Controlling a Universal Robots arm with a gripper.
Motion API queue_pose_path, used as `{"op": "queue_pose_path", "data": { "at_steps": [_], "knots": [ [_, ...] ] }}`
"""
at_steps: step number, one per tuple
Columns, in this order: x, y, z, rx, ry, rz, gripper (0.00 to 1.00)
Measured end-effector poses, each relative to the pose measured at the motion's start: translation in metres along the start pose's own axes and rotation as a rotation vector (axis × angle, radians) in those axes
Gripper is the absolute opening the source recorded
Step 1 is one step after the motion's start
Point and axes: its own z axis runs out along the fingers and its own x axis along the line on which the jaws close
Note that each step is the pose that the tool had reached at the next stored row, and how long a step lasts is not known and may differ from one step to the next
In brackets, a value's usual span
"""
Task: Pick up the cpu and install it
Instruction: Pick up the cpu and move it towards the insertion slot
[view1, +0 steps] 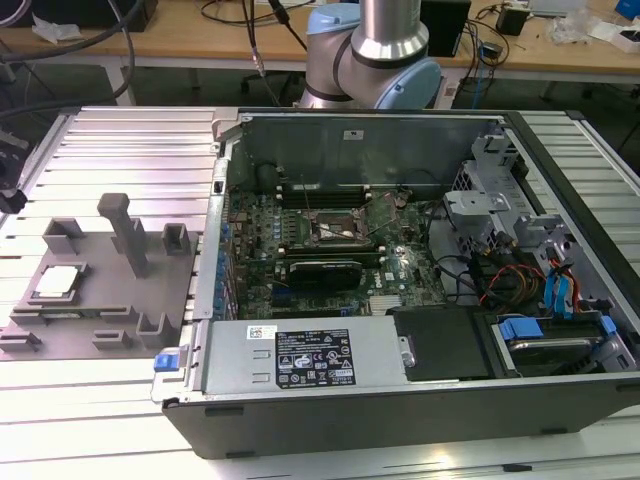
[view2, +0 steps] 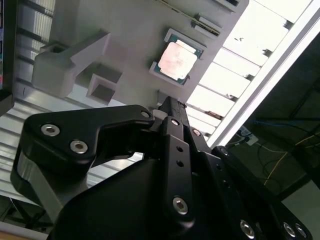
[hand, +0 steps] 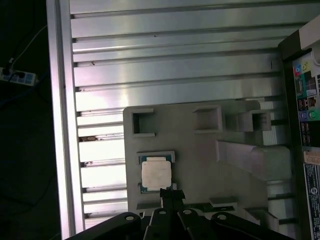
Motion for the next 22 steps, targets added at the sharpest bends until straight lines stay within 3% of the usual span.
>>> {"op": "queue_pose_path", "data": {
  "at_steps": [4, 7, 16, 22],
  "knots": [
    [0.0004, -0.0003, 0.0047, 0.0001, 0.0001, 0.0, 0.11],
    [0.0028, -0.001, 0.0178, 0.0002, 0.0001, 0.0, 0.11],
    [0.0062, -0.0027, 0.0462, 0.0002, 0.0002, 0.0, 0.11],
    [0.0061, -0.0075, 0.0599, 0.0002, 0.001, 0.0, 0.11]
  ]
}}
